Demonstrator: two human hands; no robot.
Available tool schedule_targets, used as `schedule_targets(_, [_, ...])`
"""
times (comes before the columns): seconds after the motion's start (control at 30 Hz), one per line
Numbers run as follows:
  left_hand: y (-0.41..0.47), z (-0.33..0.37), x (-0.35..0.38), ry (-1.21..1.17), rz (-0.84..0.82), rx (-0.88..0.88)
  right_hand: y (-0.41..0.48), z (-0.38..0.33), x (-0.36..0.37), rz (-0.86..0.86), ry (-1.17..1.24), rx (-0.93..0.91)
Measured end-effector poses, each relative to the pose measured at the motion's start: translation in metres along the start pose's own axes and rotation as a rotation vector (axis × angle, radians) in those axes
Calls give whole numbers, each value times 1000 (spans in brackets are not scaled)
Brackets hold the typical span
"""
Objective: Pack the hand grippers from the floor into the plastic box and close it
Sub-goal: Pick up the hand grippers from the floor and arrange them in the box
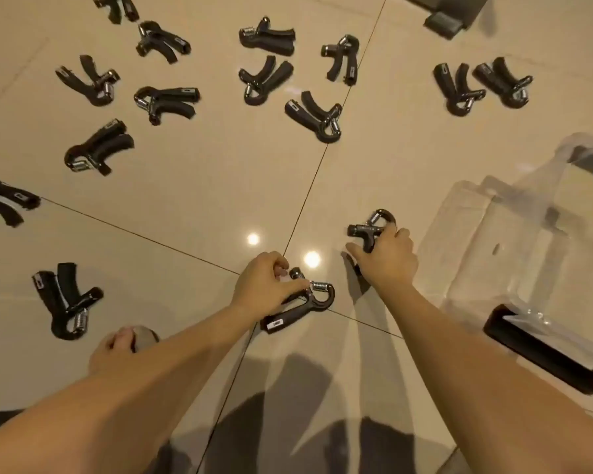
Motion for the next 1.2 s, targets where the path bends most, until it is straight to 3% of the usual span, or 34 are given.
schedule_targets(0.1, [-14, -7, 7, 200, 112, 167, -1, 9, 5, 71, -79, 54])
schedule_targets(0.4, [-48, -30, 32, 436, 173, 248, -21, 31, 18, 28, -14, 88])
schedule_targets(0.6, [-62, -32, 25, 319, 245, 190, -42, 39, 24, -25, 38, 41])
schedule_targets(0.77, [-74, -14, -16, 181, 328, 163, -52, 24, -2, -82, 218, -15])
schedule_targets(0.93, [-72, 72, -85, 84, 467, 183, -35, -15, -106, 42, 259, -174])
schedule_targets(1.2, [-128, 283, -173, 83, 536, 482, -53, -19, -317, 261, 313, -362])
Point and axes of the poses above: each hand's wrist, its own y-axis towards the middle knuckle, its own x-axis out of the palm, z = x × y, the point moved 7 cm from there along y, towards the middle knuckle, and after that the axes turned 1 degree about -y, right-handed, at the moved point
